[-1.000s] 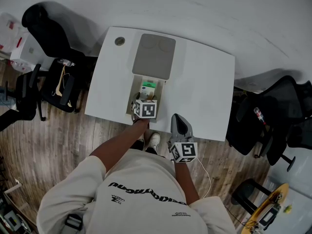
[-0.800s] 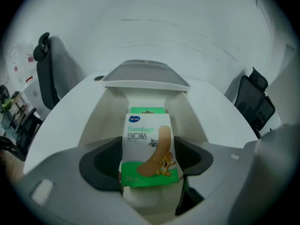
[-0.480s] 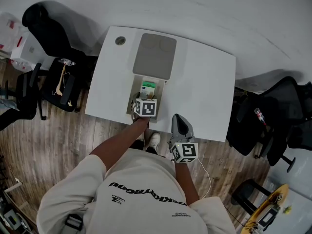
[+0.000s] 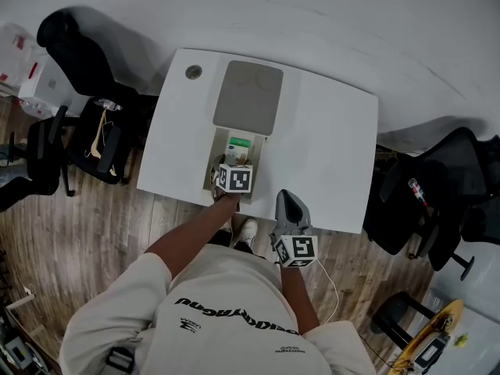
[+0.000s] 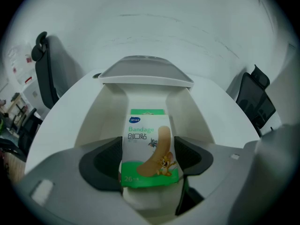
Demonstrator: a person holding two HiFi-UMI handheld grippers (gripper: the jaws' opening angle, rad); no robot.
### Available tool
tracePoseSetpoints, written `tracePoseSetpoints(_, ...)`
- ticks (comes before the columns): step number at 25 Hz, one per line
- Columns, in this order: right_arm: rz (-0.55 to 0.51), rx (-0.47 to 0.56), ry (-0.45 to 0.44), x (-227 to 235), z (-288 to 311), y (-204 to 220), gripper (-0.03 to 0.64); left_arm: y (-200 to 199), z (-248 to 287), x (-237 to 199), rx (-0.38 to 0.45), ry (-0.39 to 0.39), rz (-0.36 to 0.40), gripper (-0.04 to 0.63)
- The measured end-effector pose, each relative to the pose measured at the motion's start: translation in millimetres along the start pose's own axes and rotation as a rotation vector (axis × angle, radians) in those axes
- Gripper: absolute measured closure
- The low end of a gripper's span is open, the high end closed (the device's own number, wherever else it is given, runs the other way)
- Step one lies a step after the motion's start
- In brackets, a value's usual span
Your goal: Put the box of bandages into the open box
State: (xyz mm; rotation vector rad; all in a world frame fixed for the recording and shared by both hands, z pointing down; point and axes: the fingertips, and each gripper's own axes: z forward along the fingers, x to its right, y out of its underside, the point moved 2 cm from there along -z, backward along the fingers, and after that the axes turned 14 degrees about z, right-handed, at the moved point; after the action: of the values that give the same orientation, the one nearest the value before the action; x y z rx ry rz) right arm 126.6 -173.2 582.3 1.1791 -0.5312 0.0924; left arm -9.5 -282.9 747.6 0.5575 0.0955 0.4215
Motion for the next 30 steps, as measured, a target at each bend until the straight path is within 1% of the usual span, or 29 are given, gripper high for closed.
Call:
tracePoseSetpoints(14,-0.004,0.0,0.0,-1,1,1,0.617,1,3,2,-0.028,0.022,0.016,0.235)
tracePoseSetpoints(18,-0.005,0.001,0.001,0,0,0,0.617,3,4,2,-0.035,0.036,0.007,0.232)
tracePoseSetpoints(30,-0.013,0.009,-0.005,-3,-4,-1,0.617,-2,-6,2,-0.002,0.038,-0.011,0.229)
